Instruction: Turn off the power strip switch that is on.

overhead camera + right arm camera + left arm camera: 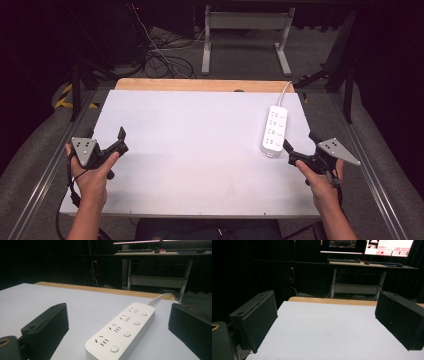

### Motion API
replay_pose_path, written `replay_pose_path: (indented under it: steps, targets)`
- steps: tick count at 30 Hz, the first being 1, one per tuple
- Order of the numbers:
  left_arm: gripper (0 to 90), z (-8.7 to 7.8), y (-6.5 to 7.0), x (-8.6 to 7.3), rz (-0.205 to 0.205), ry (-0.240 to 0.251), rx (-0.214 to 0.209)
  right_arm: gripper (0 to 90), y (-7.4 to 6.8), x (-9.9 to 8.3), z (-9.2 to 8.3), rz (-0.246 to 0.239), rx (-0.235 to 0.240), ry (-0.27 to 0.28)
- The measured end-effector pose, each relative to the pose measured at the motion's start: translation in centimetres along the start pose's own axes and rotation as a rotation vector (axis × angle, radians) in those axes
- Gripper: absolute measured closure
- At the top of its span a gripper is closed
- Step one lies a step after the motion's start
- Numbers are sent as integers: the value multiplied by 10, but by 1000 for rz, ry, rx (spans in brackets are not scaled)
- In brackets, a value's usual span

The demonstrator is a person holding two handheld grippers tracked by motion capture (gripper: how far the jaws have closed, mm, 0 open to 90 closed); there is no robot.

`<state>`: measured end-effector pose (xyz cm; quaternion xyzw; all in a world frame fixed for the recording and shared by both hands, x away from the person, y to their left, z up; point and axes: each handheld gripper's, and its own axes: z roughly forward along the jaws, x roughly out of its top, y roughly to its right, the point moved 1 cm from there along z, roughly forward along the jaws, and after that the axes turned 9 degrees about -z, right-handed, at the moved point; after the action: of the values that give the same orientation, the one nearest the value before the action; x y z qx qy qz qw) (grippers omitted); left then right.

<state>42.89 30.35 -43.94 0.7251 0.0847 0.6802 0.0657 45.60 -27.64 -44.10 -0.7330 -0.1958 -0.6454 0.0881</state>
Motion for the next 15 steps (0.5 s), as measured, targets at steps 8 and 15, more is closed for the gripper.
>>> replay_pose_path:
  steps: [8,15]
  targets:
    - [47,-2,-2,1,-16,8,10,34,-1,0,1,1,6,0]
    - [46,-3,-2,1,-12,9,11,39,-1,0,1,4,8,1]
